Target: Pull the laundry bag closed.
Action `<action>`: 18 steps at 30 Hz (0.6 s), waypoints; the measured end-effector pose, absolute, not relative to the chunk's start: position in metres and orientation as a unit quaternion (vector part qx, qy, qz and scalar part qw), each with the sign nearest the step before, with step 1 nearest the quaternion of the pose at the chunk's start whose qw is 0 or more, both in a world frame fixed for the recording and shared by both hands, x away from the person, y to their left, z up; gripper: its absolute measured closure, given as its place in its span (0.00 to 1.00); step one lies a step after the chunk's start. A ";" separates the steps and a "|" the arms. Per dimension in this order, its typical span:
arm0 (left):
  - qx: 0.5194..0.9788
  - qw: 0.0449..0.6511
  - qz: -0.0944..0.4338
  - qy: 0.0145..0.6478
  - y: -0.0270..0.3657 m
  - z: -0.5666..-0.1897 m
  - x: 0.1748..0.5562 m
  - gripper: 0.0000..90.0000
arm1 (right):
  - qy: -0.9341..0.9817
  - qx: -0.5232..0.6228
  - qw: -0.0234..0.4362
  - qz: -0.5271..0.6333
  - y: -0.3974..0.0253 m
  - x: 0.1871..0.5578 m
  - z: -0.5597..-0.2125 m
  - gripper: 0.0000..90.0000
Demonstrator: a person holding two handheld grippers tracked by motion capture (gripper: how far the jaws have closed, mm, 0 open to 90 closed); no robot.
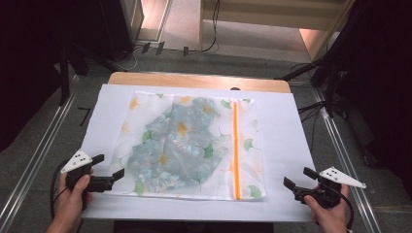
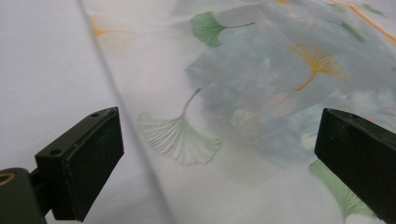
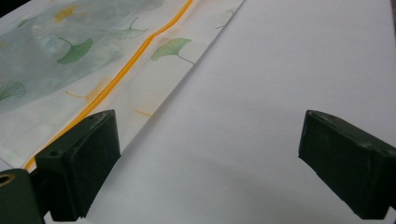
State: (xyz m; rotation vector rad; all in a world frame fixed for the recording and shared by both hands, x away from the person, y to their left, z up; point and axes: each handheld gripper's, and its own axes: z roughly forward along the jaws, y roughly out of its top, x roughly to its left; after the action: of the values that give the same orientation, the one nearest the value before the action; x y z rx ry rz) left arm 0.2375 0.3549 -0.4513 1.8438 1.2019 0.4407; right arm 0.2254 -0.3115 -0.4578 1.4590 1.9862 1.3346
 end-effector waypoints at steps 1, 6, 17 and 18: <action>0.738 0.431 0.177 0.487 0.358 -0.452 0.237 0.02 | 0.697 0.514 0.169 0.471 -0.315 0.224 -0.458 0.06; 0.725 0.429 0.191 0.505 0.367 -0.450 0.240 0.02 | 0.689 0.533 0.174 0.459 -0.326 0.220 -0.461 0.08; 0.727 0.422 0.200 0.503 0.366 -0.449 0.245 0.02 | 0.702 0.526 0.178 0.446 -0.317 0.227 -0.466 0.13; 0.728 0.423 0.197 0.502 0.365 -0.449 0.245 0.02 | 0.703 0.525 0.179 0.446 -0.316 0.228 -0.466 0.14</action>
State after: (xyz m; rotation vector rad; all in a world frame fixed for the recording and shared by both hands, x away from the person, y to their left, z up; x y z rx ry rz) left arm 0.2453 0.3652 -0.4494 1.8231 1.2576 0.4930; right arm 0.2281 -0.3160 -0.4663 1.4840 1.9873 1.2596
